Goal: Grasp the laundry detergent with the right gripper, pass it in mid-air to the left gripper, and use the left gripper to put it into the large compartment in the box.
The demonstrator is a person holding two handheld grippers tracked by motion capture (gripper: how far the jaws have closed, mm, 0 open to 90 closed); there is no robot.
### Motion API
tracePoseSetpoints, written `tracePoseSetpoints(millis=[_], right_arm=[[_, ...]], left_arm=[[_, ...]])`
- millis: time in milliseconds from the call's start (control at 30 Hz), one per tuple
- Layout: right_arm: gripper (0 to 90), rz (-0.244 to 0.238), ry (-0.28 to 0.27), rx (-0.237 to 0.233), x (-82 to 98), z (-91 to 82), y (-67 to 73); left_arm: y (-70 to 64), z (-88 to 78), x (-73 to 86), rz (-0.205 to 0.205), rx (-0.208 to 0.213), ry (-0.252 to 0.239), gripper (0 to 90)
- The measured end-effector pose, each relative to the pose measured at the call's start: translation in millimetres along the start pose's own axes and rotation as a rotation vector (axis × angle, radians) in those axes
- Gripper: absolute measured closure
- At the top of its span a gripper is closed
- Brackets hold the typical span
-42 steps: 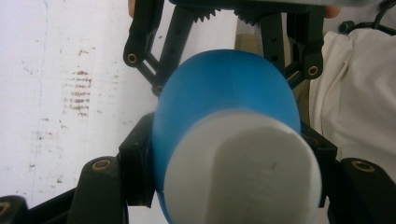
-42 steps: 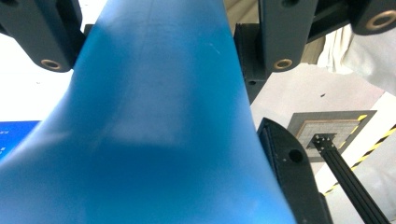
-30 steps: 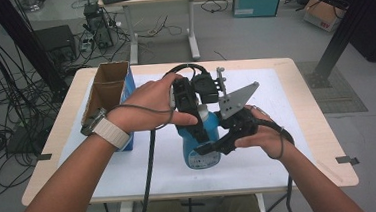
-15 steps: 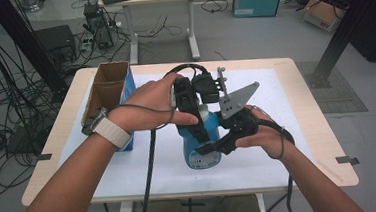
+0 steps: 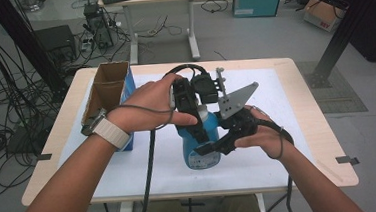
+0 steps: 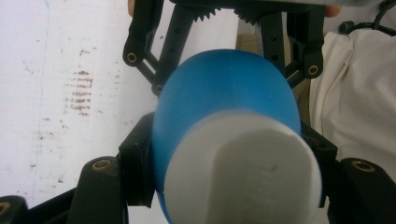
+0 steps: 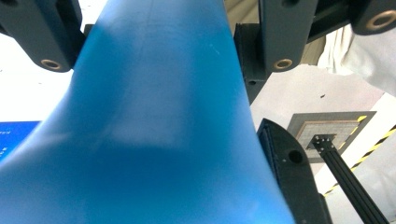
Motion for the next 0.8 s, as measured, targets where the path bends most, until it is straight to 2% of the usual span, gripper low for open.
tracePoseSetpoints(millis=[800], right_arm=[[44.0, -0.006, -0.001, 0.005, 0.4, 0.7, 0.1]], left_arm=[[-0.1, 0.4, 0.3, 0.002, -0.005, 0.006, 37.8]])
Point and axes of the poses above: each handheld gripper's, and its own axes: z roughly forward along the jaws, x roughly out of its underside, y roughly to its left, the point moved 3 cm from there along z, roughly forward along the jaws, and after that the axes turned 10 degrees about y, right-handed, at the moved point
